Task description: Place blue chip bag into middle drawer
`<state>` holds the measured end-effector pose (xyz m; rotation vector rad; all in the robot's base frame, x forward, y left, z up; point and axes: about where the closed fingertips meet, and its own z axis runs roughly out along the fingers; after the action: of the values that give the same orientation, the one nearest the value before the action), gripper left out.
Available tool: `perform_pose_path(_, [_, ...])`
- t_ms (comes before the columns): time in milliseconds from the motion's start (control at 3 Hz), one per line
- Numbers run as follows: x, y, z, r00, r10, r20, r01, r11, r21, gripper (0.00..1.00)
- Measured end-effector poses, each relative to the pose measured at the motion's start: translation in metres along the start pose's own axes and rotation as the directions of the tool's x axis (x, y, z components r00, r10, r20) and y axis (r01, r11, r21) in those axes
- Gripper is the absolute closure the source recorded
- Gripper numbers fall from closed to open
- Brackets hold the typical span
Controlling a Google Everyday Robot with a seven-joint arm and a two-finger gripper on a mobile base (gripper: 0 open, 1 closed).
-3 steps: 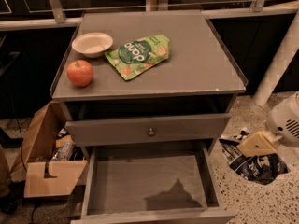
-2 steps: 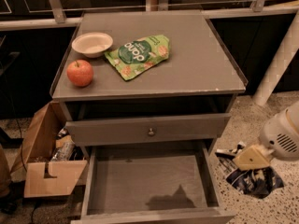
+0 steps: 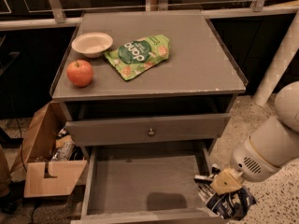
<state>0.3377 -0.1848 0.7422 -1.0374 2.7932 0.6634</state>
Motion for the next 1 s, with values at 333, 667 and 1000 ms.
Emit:
perform_pose_path(333, [0.001, 0.001, 0.004, 1.000, 0.003, -0.004, -0.003, 1.0000, -0.008, 1.00])
perform_pose_path(667, [0.002, 0.002, 0.016, 1.000, 0.013, -0.008, -0.013, 0.9995, -0.030, 1.00])
perform_pose_path(1000, [-0.009, 0.005, 0.046, 1.000, 0.019, -0.008, -0.020, 0.9979, -0.061, 1.00])
